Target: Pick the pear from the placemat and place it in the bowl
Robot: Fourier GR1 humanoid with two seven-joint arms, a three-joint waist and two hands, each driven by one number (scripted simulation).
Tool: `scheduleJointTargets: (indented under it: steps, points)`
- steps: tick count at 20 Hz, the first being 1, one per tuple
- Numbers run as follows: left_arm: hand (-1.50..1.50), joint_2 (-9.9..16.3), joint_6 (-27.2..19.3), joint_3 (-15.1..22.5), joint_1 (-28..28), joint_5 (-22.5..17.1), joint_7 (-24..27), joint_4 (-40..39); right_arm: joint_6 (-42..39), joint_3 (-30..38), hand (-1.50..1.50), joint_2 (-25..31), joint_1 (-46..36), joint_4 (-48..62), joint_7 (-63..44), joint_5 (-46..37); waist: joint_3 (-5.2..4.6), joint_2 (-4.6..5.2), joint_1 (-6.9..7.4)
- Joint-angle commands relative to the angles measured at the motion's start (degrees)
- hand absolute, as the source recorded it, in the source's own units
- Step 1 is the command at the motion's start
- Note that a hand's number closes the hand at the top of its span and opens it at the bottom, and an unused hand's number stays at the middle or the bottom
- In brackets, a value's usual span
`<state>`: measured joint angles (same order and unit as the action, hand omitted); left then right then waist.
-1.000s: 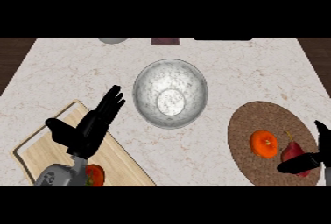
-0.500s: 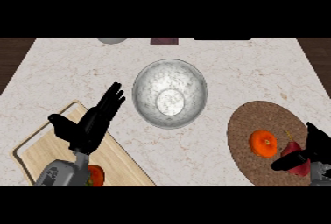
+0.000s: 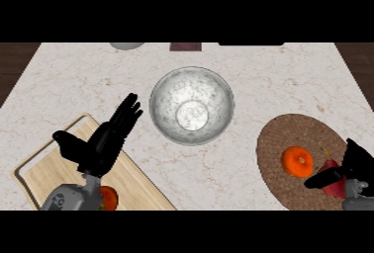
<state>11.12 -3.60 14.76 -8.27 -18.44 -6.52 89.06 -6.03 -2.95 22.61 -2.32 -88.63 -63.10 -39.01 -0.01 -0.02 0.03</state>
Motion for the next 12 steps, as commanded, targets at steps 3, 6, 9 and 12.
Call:
scheduleJointTargets:
  steps: [3, 6, 9, 12]
  points:
    - [0.00, 1.0, 2.2, -1.5, 3.2, 0.2, -1.3, 4.8, 1.6, 2.6, -1.50, -2.6, 0.0, 5.2, -0.4, -2.4, 0.02, 0.00, 0.22]
    - [0.00, -1.3, 2.3, -2.1, 1.4, 1.8, -0.6, 1.8, 2.3, 0.7, -1.50, -6.1, -1.4, 4.5, -3.1, -6.4, 0.00, -0.01, 0.00]
    - [0.00, -2.1, 4.2, -3.9, 2.6, 2.0, 0.0, 0.3, 1.2, 4.9, -1.50, -4.1, -2.0, 8.5, 3.5, -5.2, 0.01, 0.01, 0.03]
    - [0.00, -4.3, 3.6, -3.1, 0.4, 4.3, 0.7, -3.2, 3.5, 6.3, 1.50, -2.9, -1.0, 10.1, 10.9, -5.4, 0.01, 0.04, -0.09]
